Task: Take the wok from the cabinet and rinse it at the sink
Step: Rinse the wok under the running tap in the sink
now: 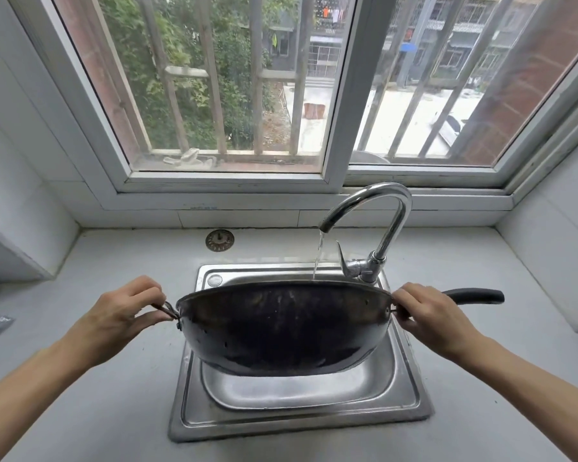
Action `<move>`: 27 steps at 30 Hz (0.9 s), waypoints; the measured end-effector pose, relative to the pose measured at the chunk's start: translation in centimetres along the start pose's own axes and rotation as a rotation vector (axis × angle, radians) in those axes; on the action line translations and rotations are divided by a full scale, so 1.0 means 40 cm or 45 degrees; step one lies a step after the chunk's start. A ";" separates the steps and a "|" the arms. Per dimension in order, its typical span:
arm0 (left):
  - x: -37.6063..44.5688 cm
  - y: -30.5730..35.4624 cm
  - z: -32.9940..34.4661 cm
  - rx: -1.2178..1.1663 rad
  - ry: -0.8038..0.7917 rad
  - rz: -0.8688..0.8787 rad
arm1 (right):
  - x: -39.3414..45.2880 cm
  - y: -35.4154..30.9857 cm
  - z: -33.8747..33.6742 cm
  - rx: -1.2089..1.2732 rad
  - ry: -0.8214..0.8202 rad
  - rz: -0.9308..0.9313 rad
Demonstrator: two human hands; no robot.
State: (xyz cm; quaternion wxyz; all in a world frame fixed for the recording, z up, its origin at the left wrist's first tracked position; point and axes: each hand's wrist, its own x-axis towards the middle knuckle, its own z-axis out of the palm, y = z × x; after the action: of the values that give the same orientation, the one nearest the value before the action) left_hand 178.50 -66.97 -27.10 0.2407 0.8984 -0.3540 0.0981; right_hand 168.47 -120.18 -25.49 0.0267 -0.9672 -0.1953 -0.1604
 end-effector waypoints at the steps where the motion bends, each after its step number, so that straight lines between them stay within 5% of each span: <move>1: 0.001 0.002 0.002 -0.012 0.008 -0.007 | 0.000 0.002 -0.003 -0.020 0.025 0.020; 27: 0.034 -0.022 0.162 -0.345 0.027 -0.363 | 0.012 0.071 0.095 0.119 -0.110 0.211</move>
State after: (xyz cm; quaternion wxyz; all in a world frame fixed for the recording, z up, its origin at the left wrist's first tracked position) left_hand 180.13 -70.49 -32.55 0.3747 0.8977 -0.2304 0.0240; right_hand 171.11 -122.20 -28.89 0.0765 -0.9837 -0.1229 -0.1066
